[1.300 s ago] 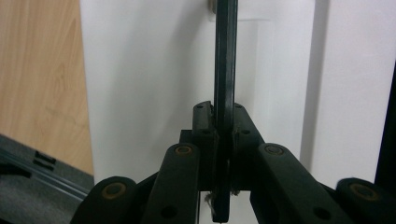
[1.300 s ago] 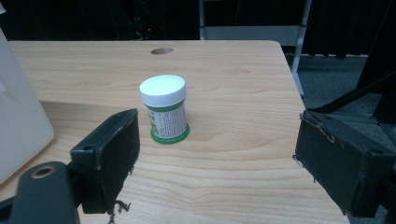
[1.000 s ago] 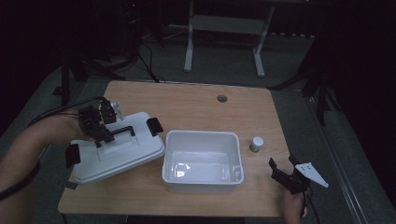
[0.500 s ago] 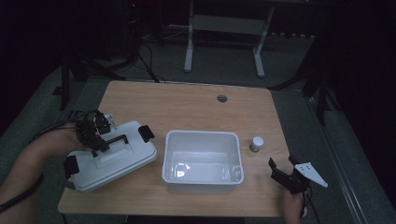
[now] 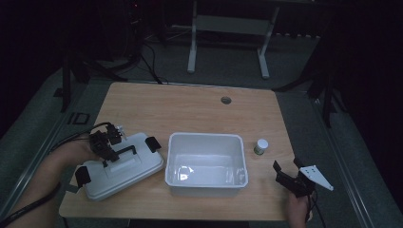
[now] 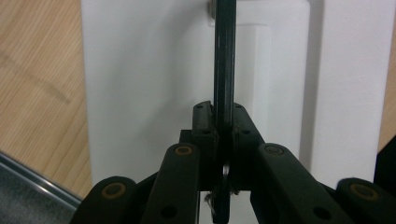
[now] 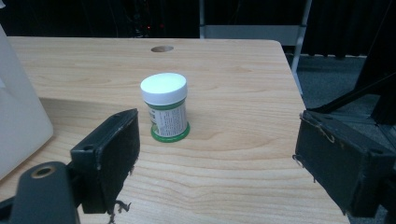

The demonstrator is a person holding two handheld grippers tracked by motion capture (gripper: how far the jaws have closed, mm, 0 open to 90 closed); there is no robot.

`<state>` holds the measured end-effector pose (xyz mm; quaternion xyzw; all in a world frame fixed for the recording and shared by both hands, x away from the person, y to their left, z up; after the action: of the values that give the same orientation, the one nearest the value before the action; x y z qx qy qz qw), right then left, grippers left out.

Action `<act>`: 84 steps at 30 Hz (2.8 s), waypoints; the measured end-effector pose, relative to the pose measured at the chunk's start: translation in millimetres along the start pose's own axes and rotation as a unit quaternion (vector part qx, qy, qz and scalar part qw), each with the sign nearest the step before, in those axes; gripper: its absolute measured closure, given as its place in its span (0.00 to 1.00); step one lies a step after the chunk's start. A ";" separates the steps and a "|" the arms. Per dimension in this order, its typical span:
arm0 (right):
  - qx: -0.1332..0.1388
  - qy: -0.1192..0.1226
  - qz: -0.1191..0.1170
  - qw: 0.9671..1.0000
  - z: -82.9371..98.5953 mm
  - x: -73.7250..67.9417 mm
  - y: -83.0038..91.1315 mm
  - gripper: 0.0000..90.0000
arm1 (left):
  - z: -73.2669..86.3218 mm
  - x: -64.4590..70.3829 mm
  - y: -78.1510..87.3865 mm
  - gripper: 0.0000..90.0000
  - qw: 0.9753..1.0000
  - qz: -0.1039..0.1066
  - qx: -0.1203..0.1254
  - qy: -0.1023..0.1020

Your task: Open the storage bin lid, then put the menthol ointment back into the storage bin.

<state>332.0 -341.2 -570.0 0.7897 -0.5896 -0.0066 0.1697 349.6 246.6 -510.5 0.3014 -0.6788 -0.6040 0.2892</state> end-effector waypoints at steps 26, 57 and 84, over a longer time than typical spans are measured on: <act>-0.006 -0.003 -0.007 1.000 0.2 0.0 -1.6 0.15 | -4.8 1.5 -30.1 0.89 1.000 0.026 0.010 0.009; -0.360 0.041 -0.169 0.917 -0.3 4.0 20.6 0.14 | 9.9 -10.3 -21.6 0.35 0.998 0.003 0.008 0.061; -0.523 0.135 -0.244 0.805 0.5 12.9 15.9 0.14 | 13.5 -9.7 -18.6 0.35 0.998 0.000 -0.011 0.060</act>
<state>321.1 -357.2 -563.6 0.6922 -0.2557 -0.2485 0.6275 346.8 261.0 -530.6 0.3334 -0.6535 -0.5924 0.3328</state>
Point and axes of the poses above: each handheld gripper's, and its own axes: y roughly backward along the jaws, z roughly out of its underside, x roughly to its right, the point moved 6 cm from there along -y, roughly forward along the jaws, and after that the axes turned 14 degrees about y, right-handed, at the moved point
